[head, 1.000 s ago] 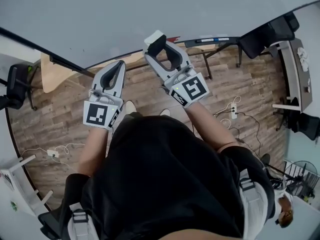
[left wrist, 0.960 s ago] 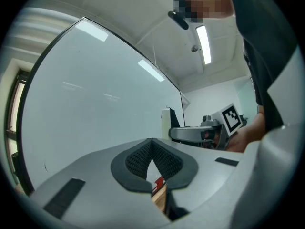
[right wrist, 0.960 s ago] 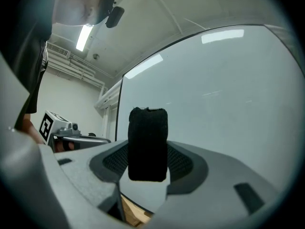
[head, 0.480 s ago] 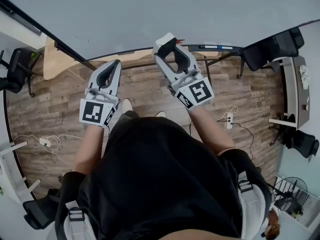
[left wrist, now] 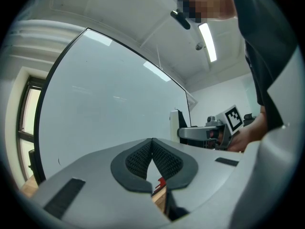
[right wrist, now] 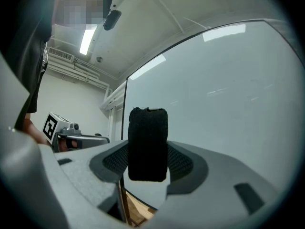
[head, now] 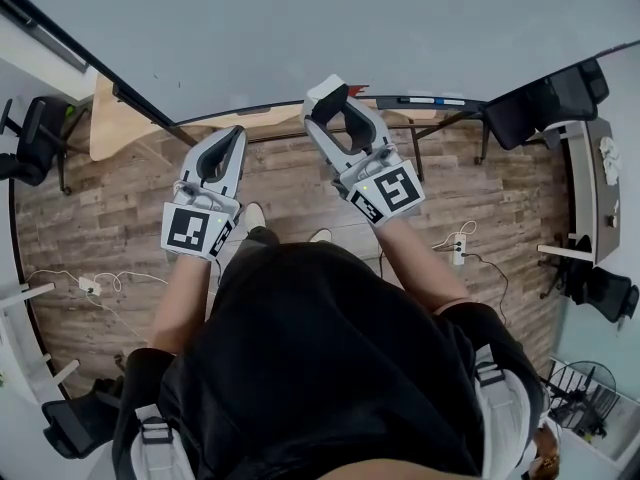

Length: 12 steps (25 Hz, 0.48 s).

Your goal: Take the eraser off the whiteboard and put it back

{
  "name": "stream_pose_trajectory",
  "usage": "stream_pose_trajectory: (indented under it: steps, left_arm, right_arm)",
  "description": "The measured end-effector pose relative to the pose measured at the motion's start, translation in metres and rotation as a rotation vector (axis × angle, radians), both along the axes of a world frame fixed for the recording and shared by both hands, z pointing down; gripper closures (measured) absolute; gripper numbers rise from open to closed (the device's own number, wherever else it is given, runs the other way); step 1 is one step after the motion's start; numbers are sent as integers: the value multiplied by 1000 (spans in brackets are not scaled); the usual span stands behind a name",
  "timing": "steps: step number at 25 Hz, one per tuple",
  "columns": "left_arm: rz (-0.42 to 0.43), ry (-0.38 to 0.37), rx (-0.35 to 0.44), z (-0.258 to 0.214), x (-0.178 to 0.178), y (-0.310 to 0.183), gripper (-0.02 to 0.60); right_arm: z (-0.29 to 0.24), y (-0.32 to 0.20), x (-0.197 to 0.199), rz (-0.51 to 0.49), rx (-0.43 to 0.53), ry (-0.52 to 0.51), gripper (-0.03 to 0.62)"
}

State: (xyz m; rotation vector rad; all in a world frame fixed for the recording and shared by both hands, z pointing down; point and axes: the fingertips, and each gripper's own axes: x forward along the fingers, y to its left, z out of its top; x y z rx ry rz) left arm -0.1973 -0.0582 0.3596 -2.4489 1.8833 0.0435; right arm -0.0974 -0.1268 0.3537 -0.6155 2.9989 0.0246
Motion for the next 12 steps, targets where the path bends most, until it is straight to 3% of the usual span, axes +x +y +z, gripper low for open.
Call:
stream_pose_trajectory:
  steps: [12]
  left_arm:
    - [17,-5,0,-4,26,-10,586]
  right_arm:
    - [-11,-5,31,54,29,-19,368]
